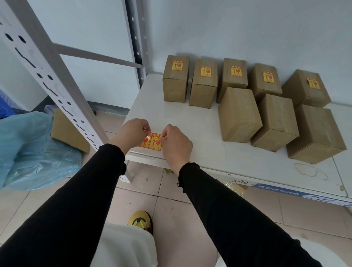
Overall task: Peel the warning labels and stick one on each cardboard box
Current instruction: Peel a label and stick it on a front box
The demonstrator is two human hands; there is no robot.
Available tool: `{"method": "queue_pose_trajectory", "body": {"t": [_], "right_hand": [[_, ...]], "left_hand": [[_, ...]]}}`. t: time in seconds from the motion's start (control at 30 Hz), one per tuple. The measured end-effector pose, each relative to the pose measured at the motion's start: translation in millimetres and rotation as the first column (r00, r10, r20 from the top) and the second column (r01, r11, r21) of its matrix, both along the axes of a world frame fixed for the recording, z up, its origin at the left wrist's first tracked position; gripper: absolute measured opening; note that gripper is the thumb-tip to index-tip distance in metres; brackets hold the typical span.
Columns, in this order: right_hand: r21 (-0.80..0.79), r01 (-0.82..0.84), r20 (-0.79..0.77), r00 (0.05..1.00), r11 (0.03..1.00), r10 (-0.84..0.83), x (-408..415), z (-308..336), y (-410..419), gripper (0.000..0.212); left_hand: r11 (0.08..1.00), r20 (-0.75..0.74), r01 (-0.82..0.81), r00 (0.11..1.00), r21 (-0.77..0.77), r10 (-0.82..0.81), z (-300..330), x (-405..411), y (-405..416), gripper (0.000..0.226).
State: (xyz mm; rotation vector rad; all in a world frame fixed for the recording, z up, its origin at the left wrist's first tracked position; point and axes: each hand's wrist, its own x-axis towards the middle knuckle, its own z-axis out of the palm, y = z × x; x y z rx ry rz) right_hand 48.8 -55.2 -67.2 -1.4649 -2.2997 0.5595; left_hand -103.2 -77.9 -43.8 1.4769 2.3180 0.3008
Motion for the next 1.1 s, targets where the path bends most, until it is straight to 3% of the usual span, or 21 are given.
{"method": "queue_pose_trajectory", "body": {"t": [0.23,0.47,0.57,0.7,0.8,0.9,1.1], "right_hand": [[-0.009,-0.064,-0.029,0.998,0.998,0.063,6.6,3.0,-3.4,0.01],[-0.206,-0.089,-0.263,0.964,0.974,0.032,30.0,30.3,7.7,0.013],[-0.15,-0.118,-0.322,0.945,0.982,0.065,48.5,57.6,17.6,0.016],[0.02,-0.114,-0.301,0.947,0.993,0.115,79.4,92.7,35.2,0.014],[0.073,-0.108,-0.308,0.943,0.991,0.126,107.6,108.9,49.2,0.007],[0.076,-0.098,-0.348,0.93,0.992,0.119,132.4,116.3,60.0,0.005],[0.103,-0.066,-0.388,0.916,0.992,0.101,162.3,129.5,77.5,0.007]], "left_hand": [[0.999,0.0,-0.021,1.0,0.029,0.021,-1.9,0.5,-2.8,0.012],[0.998,-0.004,-0.038,0.999,0.046,0.039,0.6,2.0,-3.7,0.015],[0.998,0.011,-0.044,0.999,0.053,0.044,5.4,4.1,-5.1,0.013],[0.979,-0.003,-0.013,1.0,0.206,0.014,30.6,18.2,-2.3,0.027],[0.935,0.243,-0.052,0.969,0.351,-0.037,62.9,51.3,4.3,0.013],[0.925,0.524,-0.106,0.844,0.366,-0.111,89.8,91.5,7.6,0.014],[0.932,0.656,-0.077,0.731,0.355,-0.19,104.3,133.0,22.5,0.017]]}}
